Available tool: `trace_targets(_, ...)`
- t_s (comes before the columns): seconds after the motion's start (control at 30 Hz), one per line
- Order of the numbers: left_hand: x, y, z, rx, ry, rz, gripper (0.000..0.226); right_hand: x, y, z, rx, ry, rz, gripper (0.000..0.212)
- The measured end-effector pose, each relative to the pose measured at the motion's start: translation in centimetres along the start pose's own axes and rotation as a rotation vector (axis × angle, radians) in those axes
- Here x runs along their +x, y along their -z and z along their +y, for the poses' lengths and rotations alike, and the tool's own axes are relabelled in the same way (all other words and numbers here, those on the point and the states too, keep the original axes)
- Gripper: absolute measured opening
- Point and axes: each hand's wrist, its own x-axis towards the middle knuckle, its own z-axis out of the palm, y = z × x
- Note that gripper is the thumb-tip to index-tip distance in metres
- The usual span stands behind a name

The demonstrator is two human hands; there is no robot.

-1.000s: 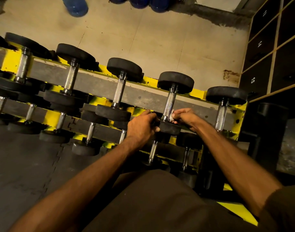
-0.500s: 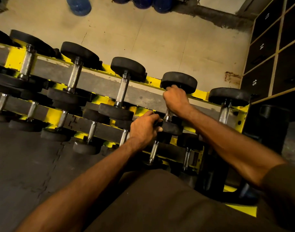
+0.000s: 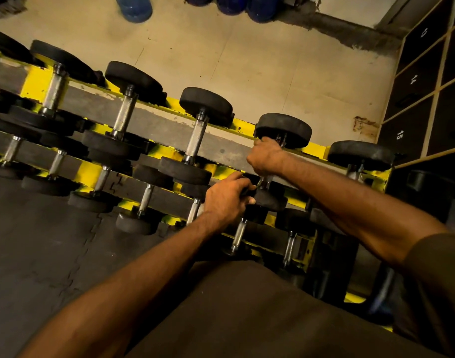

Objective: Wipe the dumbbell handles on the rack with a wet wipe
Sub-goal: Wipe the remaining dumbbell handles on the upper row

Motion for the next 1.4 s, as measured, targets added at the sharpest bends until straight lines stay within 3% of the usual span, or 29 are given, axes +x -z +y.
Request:
trace_targets(0.1,-0.1,-0.2,-0.2,-0.005,0.014,0.004,0.026,-0.6,-0.6,-0.7,0.201,0.109,-0.043,0.017)
trace_targets(0.23,-0.3,-0.5,-0.1,-0.029,0.020,0.020,0.027,-3.0,-2.1,0.9,0.420,0.115,0.171,0.014)
trace_targets(0.37,-0.1,-0.4,-0.4,-0.049,0.022,0.015,0.027,-5.9,-6.0,0.5,0.974,-0.204,0.595,0.014)
trace_targets(0.5,0.2,-0.2,-0.2,-0.015,0.001,-0.009,0.030,-6.4,-8.5,-2.4,1.343,-0.435,0.460,0.013)
trace_targets(0.67,0.6,0.0,-0.5,-0.016,-0.021,-0.033,0.029,-4.5,-9.9,-1.7,1.819,-0.827,0.511,0.015)
trace_targets(0.9,0.9,0.1,-0.4,-0.015,-0.026,-0.052,0.031,-1.4,-7.4,1.4,2.697,-0.936,0.658,0.036)
trace_targets(0.97,0.8,0.2,-0.4,-0.016,-0.022,-0.049,0.029,-2.1,-7.7,1.2,2.615,-0.885,0.493,0.033)
trace_targets(1.03,0.7,0.1,-0.4,-0.010,-0.016,-0.037,0.028,-3.5,-8.9,0.2,2.246,-0.728,0.183,0.033)
trace_targets(1.1,0.6,0.0,-0.3,-0.011,-0.012,-0.029,0.028,-4.3,-9.9,-0.4,1.995,-0.627,0.008,0.030)
trace_targets(1.27,0.7,-0.1,-0.4,-0.024,-0.016,-0.041,0.027,-4.0,-9.2,0.6,2.218,-0.783,0.181,0.027)
trace_targets(1.33,0.6,-0.1,-0.4,-0.024,-0.012,-0.043,0.026,-4.5,-9.1,0.1,2.219,-0.683,0.134,0.030)
trace_targets(1.4,0.6,-0.2,-0.3,-0.032,-0.010,-0.035,0.025,-5.3,-9.1,-0.8,2.025,-0.571,0.018,0.025)
